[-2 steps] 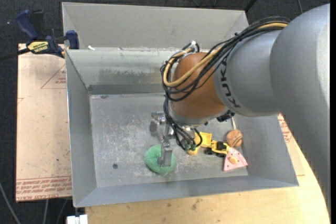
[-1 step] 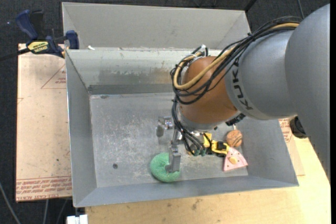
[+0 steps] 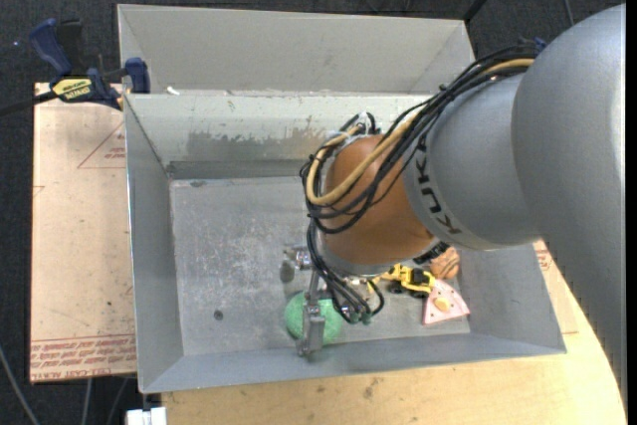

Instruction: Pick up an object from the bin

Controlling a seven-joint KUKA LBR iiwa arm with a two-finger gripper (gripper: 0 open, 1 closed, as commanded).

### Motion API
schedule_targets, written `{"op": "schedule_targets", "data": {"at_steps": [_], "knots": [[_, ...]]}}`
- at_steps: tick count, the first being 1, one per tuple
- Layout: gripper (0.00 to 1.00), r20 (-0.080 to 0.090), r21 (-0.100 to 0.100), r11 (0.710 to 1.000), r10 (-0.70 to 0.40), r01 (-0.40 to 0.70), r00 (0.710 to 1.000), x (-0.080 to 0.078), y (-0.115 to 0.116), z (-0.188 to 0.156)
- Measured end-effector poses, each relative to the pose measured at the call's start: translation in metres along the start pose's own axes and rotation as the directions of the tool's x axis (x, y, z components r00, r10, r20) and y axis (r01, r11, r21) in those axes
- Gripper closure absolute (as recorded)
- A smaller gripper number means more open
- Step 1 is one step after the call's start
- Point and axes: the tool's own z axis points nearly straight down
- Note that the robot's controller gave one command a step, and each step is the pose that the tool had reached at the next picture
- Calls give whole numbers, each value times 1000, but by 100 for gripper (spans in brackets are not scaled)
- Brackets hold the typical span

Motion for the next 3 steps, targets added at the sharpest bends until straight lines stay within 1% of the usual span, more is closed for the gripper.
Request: {"op": "schedule_targets", "data": {"at_steps": [1, 2, 3], "knots": [[0, 26, 1, 990, -142, 142, 990, 1, -1, 25], [100, 4, 1, 987, -162, 162, 987, 5, -45, 28], [100, 4, 1, 987, -162, 162, 987, 5, -45, 28]]}}
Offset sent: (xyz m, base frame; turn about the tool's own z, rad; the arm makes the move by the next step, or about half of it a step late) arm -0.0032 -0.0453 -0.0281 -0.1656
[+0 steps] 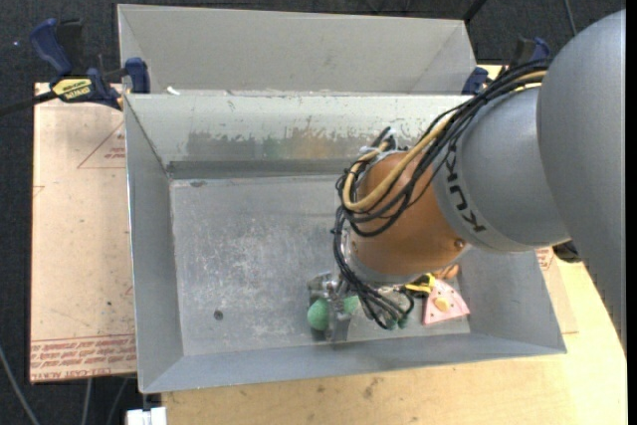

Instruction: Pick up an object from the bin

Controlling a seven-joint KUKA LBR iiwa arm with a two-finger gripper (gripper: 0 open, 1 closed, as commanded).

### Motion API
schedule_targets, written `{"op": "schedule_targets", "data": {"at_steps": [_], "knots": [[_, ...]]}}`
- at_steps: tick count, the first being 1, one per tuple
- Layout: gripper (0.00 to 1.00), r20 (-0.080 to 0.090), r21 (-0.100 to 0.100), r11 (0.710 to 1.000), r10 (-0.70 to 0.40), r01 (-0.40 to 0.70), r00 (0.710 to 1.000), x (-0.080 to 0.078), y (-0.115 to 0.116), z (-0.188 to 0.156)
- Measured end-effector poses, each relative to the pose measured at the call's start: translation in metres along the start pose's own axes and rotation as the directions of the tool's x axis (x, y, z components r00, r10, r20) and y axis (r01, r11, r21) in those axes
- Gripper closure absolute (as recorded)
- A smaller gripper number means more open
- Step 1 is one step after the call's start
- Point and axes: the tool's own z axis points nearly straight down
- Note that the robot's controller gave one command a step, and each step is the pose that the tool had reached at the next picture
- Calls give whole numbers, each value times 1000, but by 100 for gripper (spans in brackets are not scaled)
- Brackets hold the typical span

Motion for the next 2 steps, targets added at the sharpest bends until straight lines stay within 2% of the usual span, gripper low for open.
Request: {"op": "schedule_targets", "data": {"at_steps": [1, 2], "knots": [[100, -6, 0, 1000, 0, 0, 1000, 1, 0, -4], [100, -11, -1, 1000, 0, 0, 1000, 3, 1, -25]]}}
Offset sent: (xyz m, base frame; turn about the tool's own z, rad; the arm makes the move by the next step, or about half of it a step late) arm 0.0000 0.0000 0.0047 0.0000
